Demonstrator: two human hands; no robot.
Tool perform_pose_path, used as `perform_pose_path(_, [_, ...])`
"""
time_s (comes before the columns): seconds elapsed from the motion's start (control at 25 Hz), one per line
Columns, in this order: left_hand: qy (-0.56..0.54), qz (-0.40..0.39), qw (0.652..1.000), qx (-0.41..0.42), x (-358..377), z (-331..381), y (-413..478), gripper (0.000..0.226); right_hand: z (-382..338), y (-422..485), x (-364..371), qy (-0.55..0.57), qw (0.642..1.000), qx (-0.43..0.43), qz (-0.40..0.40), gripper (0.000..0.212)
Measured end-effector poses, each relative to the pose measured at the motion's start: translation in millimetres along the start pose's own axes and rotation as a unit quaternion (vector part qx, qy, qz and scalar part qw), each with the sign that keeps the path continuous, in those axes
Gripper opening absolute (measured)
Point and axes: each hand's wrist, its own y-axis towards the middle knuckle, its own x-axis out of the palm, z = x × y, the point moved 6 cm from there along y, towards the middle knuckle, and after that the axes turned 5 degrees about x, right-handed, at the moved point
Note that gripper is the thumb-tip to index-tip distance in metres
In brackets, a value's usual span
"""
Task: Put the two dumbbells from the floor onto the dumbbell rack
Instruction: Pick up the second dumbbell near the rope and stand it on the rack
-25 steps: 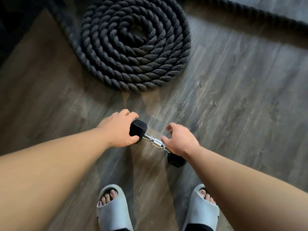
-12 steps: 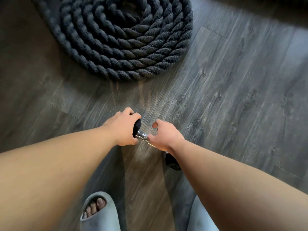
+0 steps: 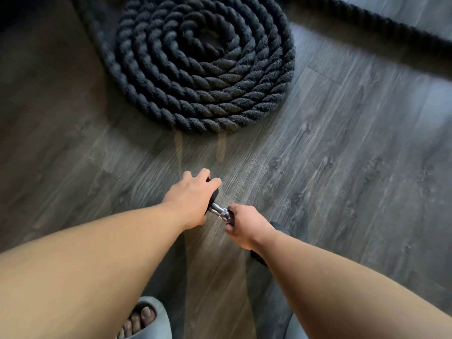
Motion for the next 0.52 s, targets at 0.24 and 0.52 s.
perform_pose_path(0.24, [0.031, 0.045, 0.998, 0.008, -125.1, -13.1, -44.1, 0.076, -68.7, -46.5, -88.3, 0.048, 0.997, -0.033, 0.059, 0.01])
perform_pose_path(0.52, [0.084, 0.094, 0.992, -0.012, -340.6, -40.0, -148.6, 0.088, -208.3, -145.0, -233.0, 0.069, 0.985, -0.099, 0.124, 0.023])
